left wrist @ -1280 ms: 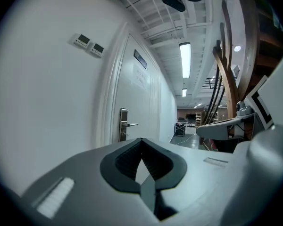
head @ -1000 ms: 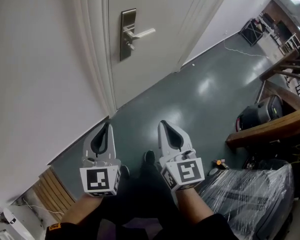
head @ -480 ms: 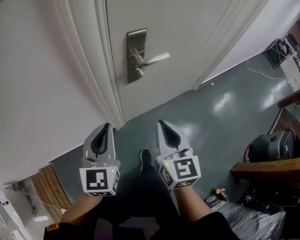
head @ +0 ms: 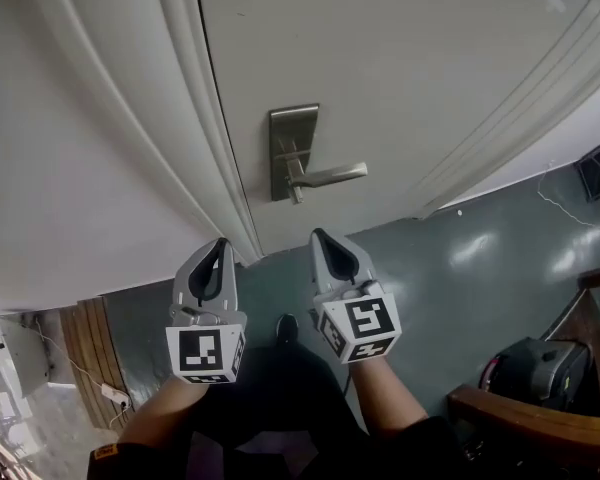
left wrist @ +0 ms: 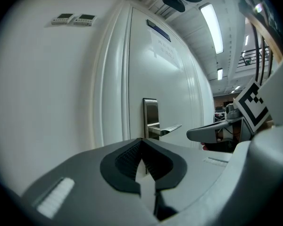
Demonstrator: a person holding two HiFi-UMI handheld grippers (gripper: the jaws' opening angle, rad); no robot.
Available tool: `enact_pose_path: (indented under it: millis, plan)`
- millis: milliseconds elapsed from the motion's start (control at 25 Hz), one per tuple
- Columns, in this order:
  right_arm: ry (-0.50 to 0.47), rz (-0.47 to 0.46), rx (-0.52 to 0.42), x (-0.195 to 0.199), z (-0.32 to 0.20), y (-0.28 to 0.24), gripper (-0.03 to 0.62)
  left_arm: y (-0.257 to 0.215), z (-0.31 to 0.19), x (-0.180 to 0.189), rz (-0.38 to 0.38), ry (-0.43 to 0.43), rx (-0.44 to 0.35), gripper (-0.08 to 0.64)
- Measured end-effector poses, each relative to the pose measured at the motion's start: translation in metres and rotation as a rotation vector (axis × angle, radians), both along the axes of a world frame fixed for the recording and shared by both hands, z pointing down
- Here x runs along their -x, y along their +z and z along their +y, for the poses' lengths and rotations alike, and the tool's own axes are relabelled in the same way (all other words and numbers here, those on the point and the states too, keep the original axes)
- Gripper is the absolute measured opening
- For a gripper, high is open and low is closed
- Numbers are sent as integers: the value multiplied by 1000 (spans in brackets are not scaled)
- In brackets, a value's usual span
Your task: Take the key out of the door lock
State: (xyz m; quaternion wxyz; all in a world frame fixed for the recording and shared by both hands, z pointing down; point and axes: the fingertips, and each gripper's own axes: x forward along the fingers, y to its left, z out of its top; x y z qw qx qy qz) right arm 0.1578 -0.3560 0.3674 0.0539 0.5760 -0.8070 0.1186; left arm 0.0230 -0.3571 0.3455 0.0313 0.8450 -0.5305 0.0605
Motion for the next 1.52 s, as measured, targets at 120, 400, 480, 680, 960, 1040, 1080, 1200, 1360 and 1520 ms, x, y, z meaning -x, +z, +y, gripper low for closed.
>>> enact_pose_path:
  millis: [120, 400, 480, 680, 960, 1040, 1080, 1200, 1360, 1520]
  plan:
    - [-50, -35, 41, -3, -23, 12, -8, 7, -14, -2, -10, -43, 4, 18]
    - [-106, -176, 185, -2, -59, 48, 74, 30, -36, 3, -66, -99, 30, 18]
    - [-110, -219, 215, 0, -67, 54, 84, 37, -41, 4, -79, -110, 42, 18]
    - [-106, -386, 287, 1, -83, 65, 92, 45, -45, 4, -100, -125, 47, 18]
    - [-108, -569, 362, 2, -95, 82, 92, 47, -44, 4, -118, -133, 46, 18]
    - [-115, -625, 381, 4, -97, 87, 91, 47, -43, 4, -123, -132, 48, 18]
    - [-120, -669, 393, 6, -98, 88, 87, 48, -42, 4, -126, -131, 50, 18]
    - [-144, -824, 420, 12, -100, 87, 83, 52, -42, 4, -131, -131, 61, 18]
    - [-161, -901, 432, 12, -102, 86, 51, 56, -44, 2, -128, -131, 74, 18]
    - [-170, -964, 444, 12, -101, 86, 40, 55, -45, 0, -126, -129, 77, 18]
